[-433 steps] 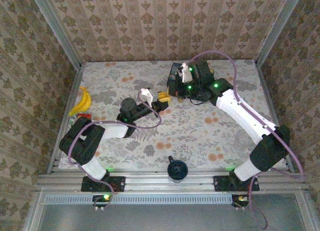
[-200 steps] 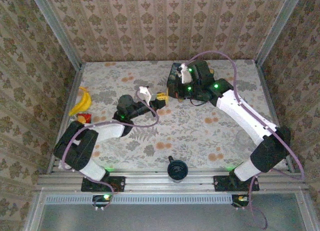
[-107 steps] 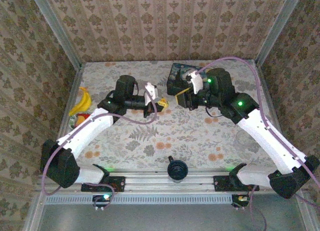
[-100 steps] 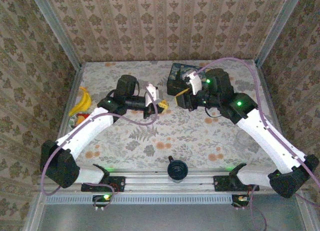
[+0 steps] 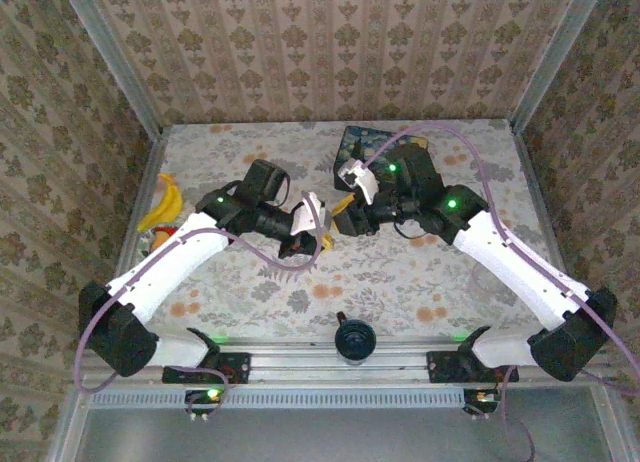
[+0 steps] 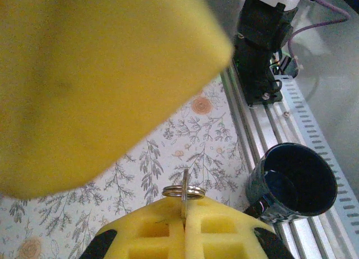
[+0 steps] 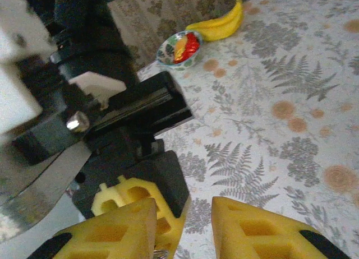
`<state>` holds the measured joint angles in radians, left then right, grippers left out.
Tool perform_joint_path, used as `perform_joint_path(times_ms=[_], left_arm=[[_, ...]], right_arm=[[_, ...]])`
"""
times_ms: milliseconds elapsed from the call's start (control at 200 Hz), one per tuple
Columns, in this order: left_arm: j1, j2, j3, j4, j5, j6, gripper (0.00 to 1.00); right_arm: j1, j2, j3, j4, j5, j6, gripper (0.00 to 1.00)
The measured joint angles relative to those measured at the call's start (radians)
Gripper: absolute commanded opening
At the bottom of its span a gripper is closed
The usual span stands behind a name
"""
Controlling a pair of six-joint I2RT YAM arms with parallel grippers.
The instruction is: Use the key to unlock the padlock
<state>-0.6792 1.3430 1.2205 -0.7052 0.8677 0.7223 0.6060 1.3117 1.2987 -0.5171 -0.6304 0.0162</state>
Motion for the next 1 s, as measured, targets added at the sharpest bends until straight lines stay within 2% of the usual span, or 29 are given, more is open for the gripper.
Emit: perform_joint_path(times_ms=[245, 770, 915, 1000], left_arm=[[0.000, -0.005, 0.000, 0.002, -0.016, 0.000, 0.00], [0.013, -0.013, 0.000, 0.021, -0.015, -0.004, 0.00], [0.013, -0.013, 0.000, 0.018, -0.019, -0.004, 0.00], [0.014, -0.013, -0.002, 0.016, -0.025, -0.004, 0.00]], right_arm=[[0.001, -0.003, -0.042, 0.006, -0.058, -0.010, 0.34], [0.019, 0.003, -0.058, 0.016, -0.066, -0.013, 0.32], [0.025, 0.023, -0.058, 0.013, -0.065, -0.017, 0.27], [0.026, 0.024, -0.058, 0.013, -0.063, -0.017, 0.21]])
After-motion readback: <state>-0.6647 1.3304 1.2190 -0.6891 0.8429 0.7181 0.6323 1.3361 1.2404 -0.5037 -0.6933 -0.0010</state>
